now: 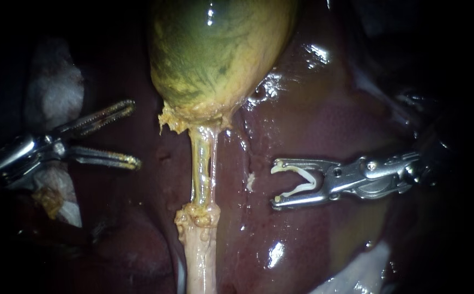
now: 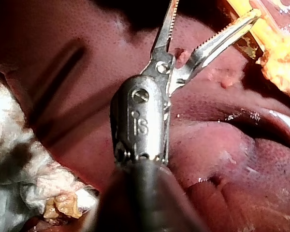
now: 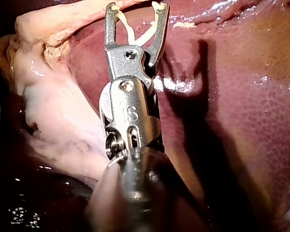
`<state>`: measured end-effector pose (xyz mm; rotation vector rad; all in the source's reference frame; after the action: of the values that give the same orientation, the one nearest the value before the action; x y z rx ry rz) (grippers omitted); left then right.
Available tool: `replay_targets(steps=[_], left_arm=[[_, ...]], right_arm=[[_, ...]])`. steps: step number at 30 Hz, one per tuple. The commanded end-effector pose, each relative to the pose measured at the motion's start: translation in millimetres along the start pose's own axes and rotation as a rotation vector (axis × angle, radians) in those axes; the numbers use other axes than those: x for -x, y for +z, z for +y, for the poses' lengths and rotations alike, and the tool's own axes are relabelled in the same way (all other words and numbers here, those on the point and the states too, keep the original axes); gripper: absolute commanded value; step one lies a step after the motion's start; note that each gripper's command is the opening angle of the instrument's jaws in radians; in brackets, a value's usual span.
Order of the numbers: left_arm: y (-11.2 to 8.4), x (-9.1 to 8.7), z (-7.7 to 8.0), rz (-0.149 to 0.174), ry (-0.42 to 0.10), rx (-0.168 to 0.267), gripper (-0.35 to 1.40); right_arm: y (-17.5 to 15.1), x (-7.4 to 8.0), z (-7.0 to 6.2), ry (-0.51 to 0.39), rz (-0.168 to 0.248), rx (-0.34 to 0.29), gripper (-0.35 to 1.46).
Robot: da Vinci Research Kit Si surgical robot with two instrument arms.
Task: Grabbing gallbladder
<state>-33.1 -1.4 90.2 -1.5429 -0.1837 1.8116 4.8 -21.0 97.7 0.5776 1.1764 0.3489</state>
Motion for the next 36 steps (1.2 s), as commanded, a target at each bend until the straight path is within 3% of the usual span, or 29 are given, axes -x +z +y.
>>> replay_targets(steps=[1,12,28,36], left_arm=[[0.2,0.3,-0.1,-0.002,-0.01,-0.01,0.74],[2.6,2.9,0.6,0.013,-0.149,-0.089,0.51],[4.1,4.3,1.4,0.028,-0.283,-0.11,0.3],[4.2,5.0,1.7,0.021,-0.307,-0.12,-0.01]], right_arm=[[0.0,0.0,0.0,-0.001,0.001,0.002,0.59],[0.0,0.0,0.0,0.005,0.001,0.003,0.59],[0.2,0.2,-0.1,0.01,0.001,0.003,0.59],[0.2,0.2,-0.1,0.015,0.001,0.003,0.59]])
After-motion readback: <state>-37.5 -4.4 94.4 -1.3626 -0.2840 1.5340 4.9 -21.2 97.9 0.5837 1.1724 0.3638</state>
